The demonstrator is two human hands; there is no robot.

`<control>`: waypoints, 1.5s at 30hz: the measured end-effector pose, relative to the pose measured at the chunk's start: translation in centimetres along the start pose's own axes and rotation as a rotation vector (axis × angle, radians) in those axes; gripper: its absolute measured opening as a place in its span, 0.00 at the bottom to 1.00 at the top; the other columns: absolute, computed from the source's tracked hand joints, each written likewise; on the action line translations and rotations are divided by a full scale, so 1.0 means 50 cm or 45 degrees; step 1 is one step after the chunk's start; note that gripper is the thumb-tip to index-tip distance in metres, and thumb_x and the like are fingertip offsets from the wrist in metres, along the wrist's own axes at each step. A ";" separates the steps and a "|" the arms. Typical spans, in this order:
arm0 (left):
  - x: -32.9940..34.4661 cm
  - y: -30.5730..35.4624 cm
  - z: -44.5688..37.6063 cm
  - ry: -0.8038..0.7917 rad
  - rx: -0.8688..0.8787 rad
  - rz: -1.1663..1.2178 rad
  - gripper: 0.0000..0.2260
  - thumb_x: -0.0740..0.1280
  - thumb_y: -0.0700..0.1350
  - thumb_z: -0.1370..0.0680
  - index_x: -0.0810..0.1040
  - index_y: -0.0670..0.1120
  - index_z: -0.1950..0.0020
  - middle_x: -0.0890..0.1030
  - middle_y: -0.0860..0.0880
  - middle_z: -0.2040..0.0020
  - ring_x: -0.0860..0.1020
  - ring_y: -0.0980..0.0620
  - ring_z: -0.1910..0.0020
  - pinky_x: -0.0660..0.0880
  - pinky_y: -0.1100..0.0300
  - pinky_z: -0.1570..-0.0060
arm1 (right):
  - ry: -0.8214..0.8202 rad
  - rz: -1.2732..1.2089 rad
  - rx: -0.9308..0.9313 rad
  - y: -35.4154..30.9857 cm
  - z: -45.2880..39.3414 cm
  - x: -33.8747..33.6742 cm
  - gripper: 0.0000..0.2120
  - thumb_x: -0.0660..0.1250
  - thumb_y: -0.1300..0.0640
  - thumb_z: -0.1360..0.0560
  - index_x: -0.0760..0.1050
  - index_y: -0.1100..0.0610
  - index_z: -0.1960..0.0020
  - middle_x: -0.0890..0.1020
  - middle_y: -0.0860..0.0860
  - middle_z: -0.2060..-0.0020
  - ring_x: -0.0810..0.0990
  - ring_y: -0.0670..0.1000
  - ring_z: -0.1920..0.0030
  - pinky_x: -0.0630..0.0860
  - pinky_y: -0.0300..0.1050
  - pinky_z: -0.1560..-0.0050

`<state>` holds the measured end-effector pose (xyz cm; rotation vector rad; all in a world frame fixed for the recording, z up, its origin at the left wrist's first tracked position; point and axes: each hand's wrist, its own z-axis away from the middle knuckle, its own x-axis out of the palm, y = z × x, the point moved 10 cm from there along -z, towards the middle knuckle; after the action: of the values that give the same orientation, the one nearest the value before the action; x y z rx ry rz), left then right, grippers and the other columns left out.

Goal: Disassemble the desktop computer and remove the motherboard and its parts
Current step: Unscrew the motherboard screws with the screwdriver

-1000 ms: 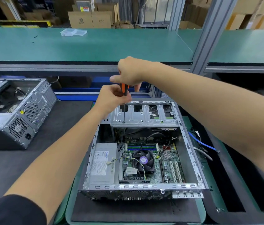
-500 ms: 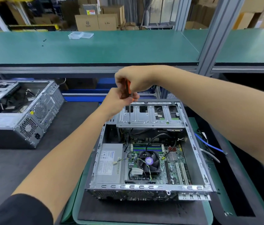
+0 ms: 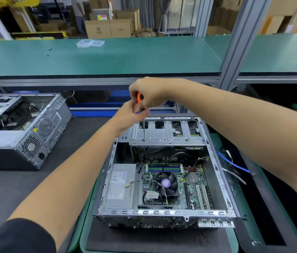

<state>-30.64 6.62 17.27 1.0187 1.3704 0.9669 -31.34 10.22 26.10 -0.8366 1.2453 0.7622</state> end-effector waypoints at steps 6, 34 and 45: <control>0.011 0.000 0.015 -0.045 0.032 0.042 0.14 0.59 0.30 0.21 0.75 0.43 0.39 0.84 0.50 0.48 0.81 0.52 0.44 0.72 0.55 0.37 | -0.130 -0.357 -0.023 -0.005 0.005 0.009 0.18 0.64 0.72 0.35 0.69 0.56 0.50 0.80 0.54 0.59 0.78 0.51 0.63 0.73 0.47 0.65; -0.032 -0.003 0.013 0.256 0.108 0.117 0.11 0.68 0.33 0.24 0.81 0.49 0.53 0.85 0.51 0.58 0.83 0.49 0.51 0.77 0.51 0.43 | 0.070 -0.183 0.182 0.012 0.001 -0.015 0.16 0.63 0.47 0.24 0.73 0.61 0.48 0.81 0.55 0.59 0.83 0.53 0.61 0.71 0.41 0.68; 0.003 0.012 0.015 -0.046 0.169 0.287 0.08 0.66 0.39 0.22 0.79 0.46 0.44 0.84 0.48 0.46 0.80 0.53 0.42 0.75 0.66 0.46 | -0.115 -0.162 0.164 0.008 0.003 0.004 0.06 0.63 0.63 0.27 0.76 0.57 0.52 0.83 0.51 0.67 0.84 0.49 0.63 0.72 0.36 0.69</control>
<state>-29.86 6.96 17.77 1.3063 1.3226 1.0273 -31.59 10.55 25.85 -0.7605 1.1371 0.6042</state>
